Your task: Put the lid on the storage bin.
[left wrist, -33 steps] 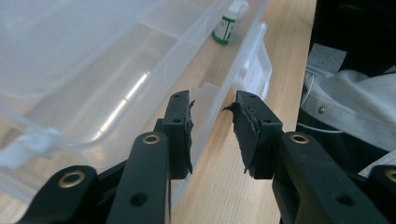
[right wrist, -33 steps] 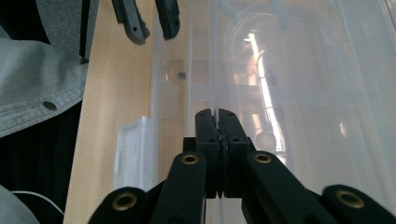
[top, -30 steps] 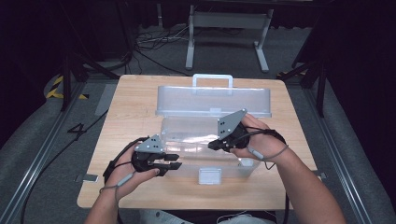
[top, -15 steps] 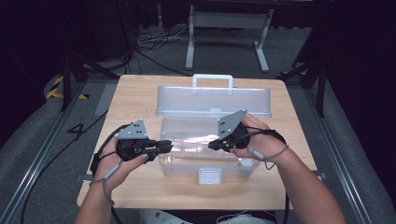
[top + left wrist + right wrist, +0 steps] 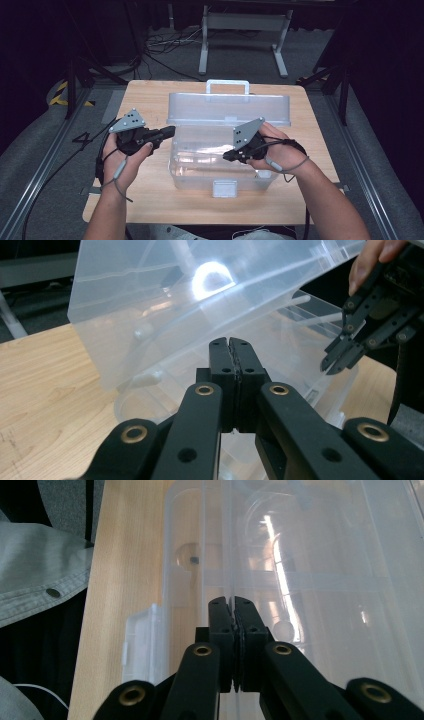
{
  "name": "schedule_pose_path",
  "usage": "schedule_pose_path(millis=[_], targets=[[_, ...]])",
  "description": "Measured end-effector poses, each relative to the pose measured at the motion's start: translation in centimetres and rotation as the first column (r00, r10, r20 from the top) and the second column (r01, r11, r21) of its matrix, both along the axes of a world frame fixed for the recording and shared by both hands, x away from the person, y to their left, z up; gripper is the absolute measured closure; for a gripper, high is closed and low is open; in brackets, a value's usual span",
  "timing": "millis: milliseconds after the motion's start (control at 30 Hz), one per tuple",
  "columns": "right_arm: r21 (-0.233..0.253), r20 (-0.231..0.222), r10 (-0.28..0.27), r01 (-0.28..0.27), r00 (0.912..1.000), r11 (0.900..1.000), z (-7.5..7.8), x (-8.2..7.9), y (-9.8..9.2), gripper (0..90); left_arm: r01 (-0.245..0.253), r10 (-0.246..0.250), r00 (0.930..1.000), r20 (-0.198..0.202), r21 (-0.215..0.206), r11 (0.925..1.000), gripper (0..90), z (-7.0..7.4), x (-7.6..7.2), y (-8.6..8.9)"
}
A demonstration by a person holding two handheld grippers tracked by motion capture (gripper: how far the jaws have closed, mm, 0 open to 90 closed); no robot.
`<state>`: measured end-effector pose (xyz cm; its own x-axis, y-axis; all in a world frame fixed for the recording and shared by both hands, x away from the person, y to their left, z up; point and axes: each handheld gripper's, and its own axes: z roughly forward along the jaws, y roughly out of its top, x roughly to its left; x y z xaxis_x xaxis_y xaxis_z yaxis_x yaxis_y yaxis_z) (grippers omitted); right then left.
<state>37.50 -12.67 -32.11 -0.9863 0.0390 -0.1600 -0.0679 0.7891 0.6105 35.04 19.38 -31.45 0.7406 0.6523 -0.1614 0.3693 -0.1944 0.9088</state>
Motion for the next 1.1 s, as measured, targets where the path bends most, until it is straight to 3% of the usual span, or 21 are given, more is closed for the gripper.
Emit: schedule_pose_path(millis=[200,633,800,933,1100], targets=[[-0.002,0.004,-0.005,0.005,1.0,1.0,-0.1,-0.2,0.0,88.6,-0.013,0.013,0.9999,-0.003,-0.015,0.9998,89.9,-0.1,0.2,-0.2],[0.022,-0.007,-0.011,0.011,0.9999,1.0,0.1,-0.4,-0.2,86.8,-0.016,0.016,0.9999,-0.002,0.0,0.9999,89.9,-0.2,0.2,-0.3],[0.069,-0.005,-0.016,0.016,0.9999,0.997,0.6,-0.7,-1.1,88.3,-0.008,0.008,1.0,-0.004,0.011,0.9999,90.0,-0.3,0.3,-0.3],[0.137,0.005,-0.034,0.033,0.9994,0.99,1.0,-1.3,-2.5,90.0,-0.004,0.004,1.0,-0.005,0.013,0.9999,90.0,-0.3,0.3,-0.3],[0.236,-0.001,-0.088,0.085,0.9961,0.968,1.3,-1.9,-5.0,90.0,-0.001,0.002,1.0,-0.008,0.017,0.9999,90.0,-0.3,0.3,-0.3]])
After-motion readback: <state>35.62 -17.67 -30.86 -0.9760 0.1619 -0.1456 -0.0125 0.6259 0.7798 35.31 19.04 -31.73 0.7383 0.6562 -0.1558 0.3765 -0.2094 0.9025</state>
